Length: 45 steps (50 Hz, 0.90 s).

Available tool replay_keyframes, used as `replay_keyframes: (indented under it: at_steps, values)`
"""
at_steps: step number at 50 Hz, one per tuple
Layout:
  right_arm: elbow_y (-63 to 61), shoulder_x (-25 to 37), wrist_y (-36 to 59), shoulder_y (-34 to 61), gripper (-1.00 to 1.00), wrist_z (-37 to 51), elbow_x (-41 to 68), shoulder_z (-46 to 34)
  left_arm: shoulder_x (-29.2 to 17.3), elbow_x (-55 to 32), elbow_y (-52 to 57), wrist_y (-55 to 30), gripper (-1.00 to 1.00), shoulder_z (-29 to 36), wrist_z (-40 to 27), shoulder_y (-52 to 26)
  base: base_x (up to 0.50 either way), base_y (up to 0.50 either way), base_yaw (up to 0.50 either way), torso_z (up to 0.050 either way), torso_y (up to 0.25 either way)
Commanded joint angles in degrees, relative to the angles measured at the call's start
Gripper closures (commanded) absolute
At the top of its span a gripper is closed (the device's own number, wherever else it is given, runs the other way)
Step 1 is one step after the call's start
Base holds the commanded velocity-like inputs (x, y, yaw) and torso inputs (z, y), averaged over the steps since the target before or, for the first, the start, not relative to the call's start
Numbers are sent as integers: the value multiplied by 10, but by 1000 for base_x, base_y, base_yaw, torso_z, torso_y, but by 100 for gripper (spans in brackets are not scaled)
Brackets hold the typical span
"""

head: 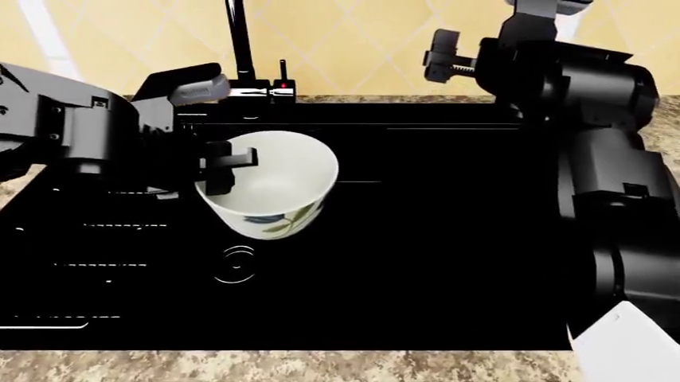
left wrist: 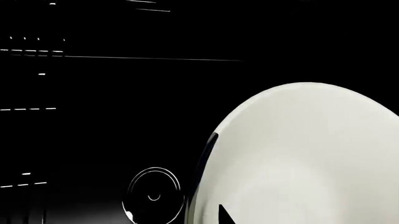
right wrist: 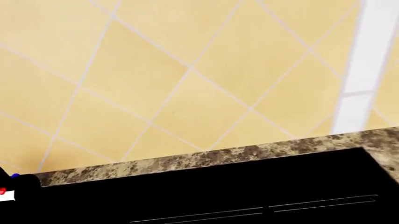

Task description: Move the fresh-baked cupcake off the tray onto the counter, and place the bowl used for mixing into the sink.

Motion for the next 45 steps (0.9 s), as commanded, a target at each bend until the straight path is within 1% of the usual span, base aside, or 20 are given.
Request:
replay_keyframes:
  at_steps: [1, 6, 13, 25, 30, 32, 33, 37, 39, 41, 42, 43, 44, 45]
  values:
    - [-130, 3, 87, -42, -100, 4, 7, 2, 33, 55, -56, 14, 100, 21, 79, -1, 0, 0, 0, 0, 0]
    - [-145, 5, 97, -46, -100, 5, 9, 2, 46, 81, -78, 23, 100, 35, 111, -1, 0, 0, 0, 0, 2]
    - [-115, 5, 79, -37, -100, 5, 10, -2, 66, 112, -116, 38, 100, 52, 163, -1, 0, 0, 0, 0, 0]
    - [-72, 4, 51, -26, -100, 5, 11, -7, 86, 131, -130, 49, 100, 72, 199, 39, 0, 0, 0, 0, 0]
    - [-53, 5, 37, -21, -100, 4, 12, -8, 90, 133, -134, 46, 100, 76, 203, 45, 0, 0, 0, 0, 0]
    - [-60, 6, 43, -24, -100, 3, 13, -8, 106, 150, -156, 49, 100, 92, 221, 49, 0, 0, 0, 5, 0]
    - [-68, 7, 48, -27, -100, 3, 14, -7, 122, 165, -181, 50, 100, 106, 246, 49, 0, 0, 0, 0, 0]
    - [-67, 9, 47, -29, -100, 3, 15, -7, 159, 204, -249, 59, 100, 137, 314, 34, 0, 0, 0, 0, 0]
    - [-55, 10, 38, -25, -100, 3, 15, -7, 163, 209, -258, 61, 100, 142, 316, 35, 0, 0, 0, 0, 0]
    - [-46, 11, 33, -22, -100, 2, 16, -8, 124, 168, -191, 46, 100, 112, 251, 54, 0, 0, 0, 0, 0]
    - [-41, 11, 30, -21, -100, 2, 16, -8, 124, 166, -189, 45, 100, 111, 247, 56, 0, 0, 0, 0, 0]
    - [-29, 11, 21, -17, -100, 2, 15, -8, 111, 152, -168, 38, 100, 102, 226, 62, 0, 0, 0, 0, 0]
    - [-22, 11, 17, -14, -100, 1, 15, -9, 113, 153, -173, 39, 100, 103, 228, 62, 0, 0, 0, 0, 0]
    - [-19, 11, 15, -13, -100, 1, 16, -9, 127, 172, -200, 46, 100, 117, 250, 55, 0, 0, 0, 0, 0]
